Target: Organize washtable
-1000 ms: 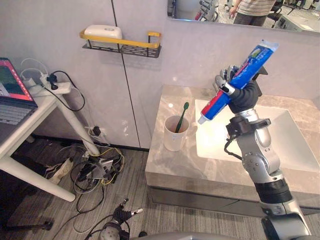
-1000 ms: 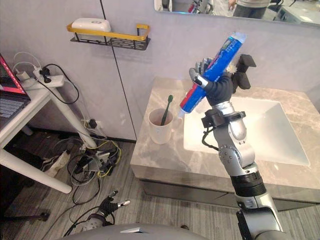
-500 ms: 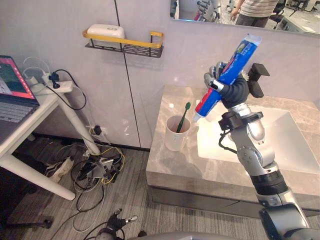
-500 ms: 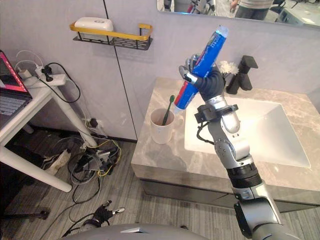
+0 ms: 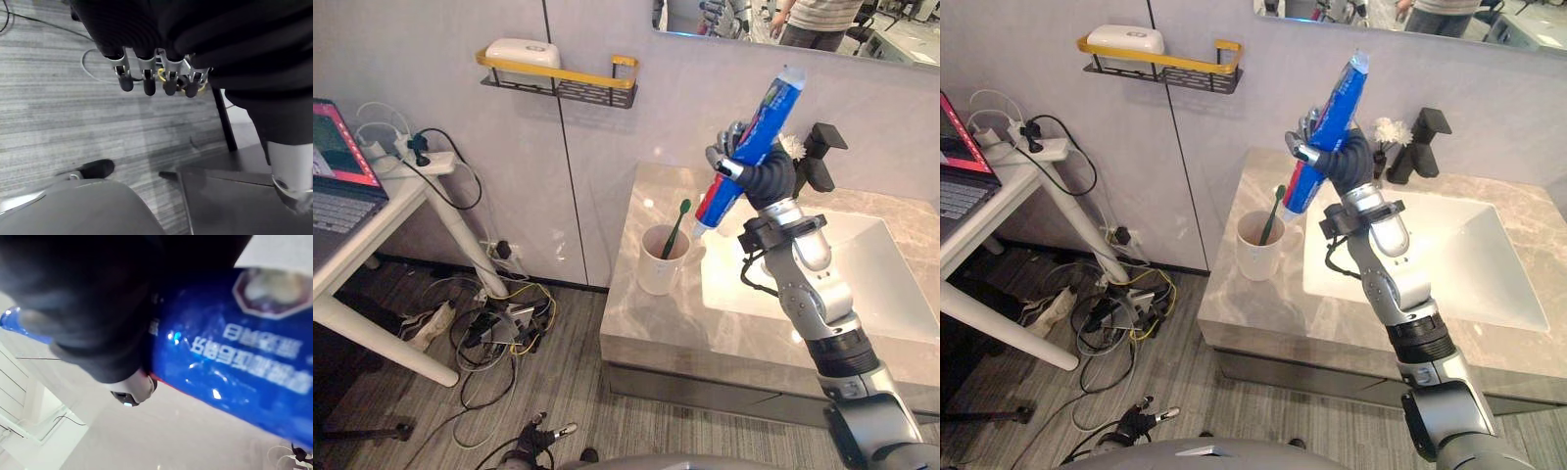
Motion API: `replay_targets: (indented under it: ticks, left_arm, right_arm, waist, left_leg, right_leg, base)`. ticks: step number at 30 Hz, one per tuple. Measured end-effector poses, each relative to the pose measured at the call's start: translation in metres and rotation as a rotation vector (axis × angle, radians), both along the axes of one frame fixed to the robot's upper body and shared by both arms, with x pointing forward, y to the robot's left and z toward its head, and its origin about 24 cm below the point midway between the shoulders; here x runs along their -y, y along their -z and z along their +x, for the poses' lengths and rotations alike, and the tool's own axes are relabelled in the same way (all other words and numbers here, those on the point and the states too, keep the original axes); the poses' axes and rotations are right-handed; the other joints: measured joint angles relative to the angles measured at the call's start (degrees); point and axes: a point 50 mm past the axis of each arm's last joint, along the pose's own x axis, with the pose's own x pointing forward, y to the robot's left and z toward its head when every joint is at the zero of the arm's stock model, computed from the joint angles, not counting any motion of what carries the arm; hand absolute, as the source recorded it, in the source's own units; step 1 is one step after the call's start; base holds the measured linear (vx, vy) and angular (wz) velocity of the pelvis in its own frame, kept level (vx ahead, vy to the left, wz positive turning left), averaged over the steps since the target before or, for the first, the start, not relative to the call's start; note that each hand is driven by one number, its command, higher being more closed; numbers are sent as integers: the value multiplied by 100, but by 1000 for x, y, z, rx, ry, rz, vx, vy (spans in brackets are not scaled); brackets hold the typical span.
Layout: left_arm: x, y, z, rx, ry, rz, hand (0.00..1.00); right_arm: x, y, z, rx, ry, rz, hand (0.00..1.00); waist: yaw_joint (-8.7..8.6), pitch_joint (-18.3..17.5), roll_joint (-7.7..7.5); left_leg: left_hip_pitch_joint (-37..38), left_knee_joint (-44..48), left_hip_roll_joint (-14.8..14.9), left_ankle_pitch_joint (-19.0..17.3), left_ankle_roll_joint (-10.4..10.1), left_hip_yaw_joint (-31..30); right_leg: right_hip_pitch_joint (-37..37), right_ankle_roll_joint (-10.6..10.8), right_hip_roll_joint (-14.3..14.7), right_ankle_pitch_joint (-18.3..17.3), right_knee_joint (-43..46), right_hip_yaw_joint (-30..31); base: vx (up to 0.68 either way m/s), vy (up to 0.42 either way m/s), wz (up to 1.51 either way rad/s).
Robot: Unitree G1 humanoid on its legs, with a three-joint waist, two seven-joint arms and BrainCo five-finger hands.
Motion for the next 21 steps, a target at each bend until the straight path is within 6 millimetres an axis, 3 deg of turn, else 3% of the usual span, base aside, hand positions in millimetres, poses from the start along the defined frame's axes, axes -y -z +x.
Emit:
replay_targets:
  ticks: [21]
  left_arm:
    - [0, 0, 2, 4, 2, 0, 0]
  right_arm:
    - [-12, 0, 9, 0, -7, -108, 100]
  waist:
    - [100, 100, -16]
  left_leg:
    - [-42, 8, 0, 0, 0, -18]
  right_leg:
    - [-29, 0, 1, 0, -6, -13]
  base:
    - [0, 0, 0]
